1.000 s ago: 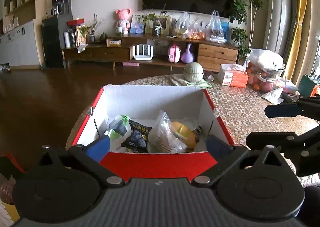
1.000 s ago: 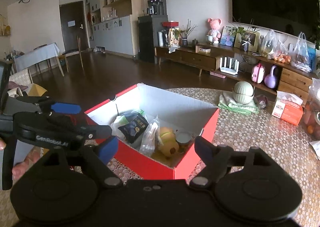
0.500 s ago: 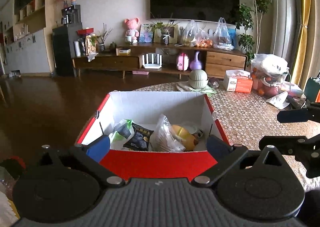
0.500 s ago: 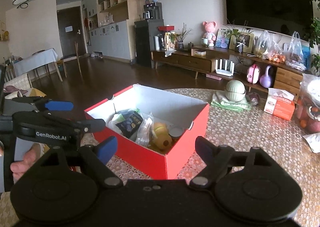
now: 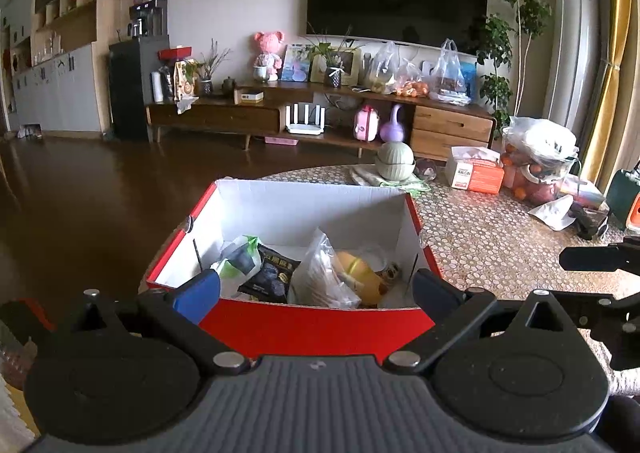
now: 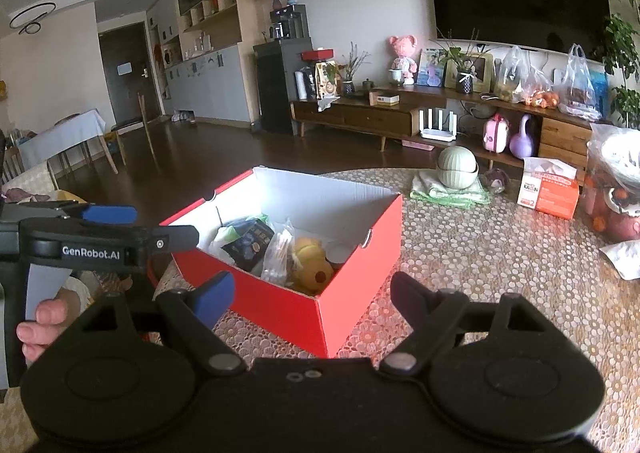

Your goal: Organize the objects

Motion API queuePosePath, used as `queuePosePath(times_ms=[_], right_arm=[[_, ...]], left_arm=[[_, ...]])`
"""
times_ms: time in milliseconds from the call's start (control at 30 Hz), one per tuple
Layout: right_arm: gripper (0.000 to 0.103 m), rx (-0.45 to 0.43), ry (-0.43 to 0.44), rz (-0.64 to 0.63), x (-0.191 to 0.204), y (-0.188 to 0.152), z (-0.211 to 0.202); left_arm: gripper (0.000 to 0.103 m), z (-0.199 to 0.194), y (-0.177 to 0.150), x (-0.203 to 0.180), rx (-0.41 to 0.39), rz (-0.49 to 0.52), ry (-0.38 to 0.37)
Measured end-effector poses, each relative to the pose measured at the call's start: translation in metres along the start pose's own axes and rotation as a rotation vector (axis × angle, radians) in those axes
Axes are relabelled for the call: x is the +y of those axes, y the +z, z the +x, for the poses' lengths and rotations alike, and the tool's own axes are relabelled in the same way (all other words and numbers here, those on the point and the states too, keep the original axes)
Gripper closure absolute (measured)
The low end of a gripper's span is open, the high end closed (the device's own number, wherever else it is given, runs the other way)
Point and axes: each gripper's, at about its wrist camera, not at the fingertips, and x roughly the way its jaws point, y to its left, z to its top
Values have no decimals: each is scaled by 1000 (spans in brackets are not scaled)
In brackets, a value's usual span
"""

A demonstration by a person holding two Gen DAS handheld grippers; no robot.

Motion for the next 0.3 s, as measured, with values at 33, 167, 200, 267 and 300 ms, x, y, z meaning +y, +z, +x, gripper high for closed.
queuePosePath(times_ms=[33, 167, 200, 267, 300], right_arm=[[18, 2, -1, 0, 0, -1, 0], [18, 2, -11, 6, -3, -3, -2], [18, 3, -13, 10, -4, -4, -2], [18, 4, -17, 18, -7, -5, -4], [18, 5, -21, 22, -9, -6, -4]], left_arm=[[0, 1, 0, -1, 3, 5, 5], [0, 3, 2, -3, 7, 15, 22], [0, 3, 3, -4, 8, 15, 26], [0, 3, 2, -4, 9, 14, 26], [0, 3, 2, -5, 12, 13, 26]])
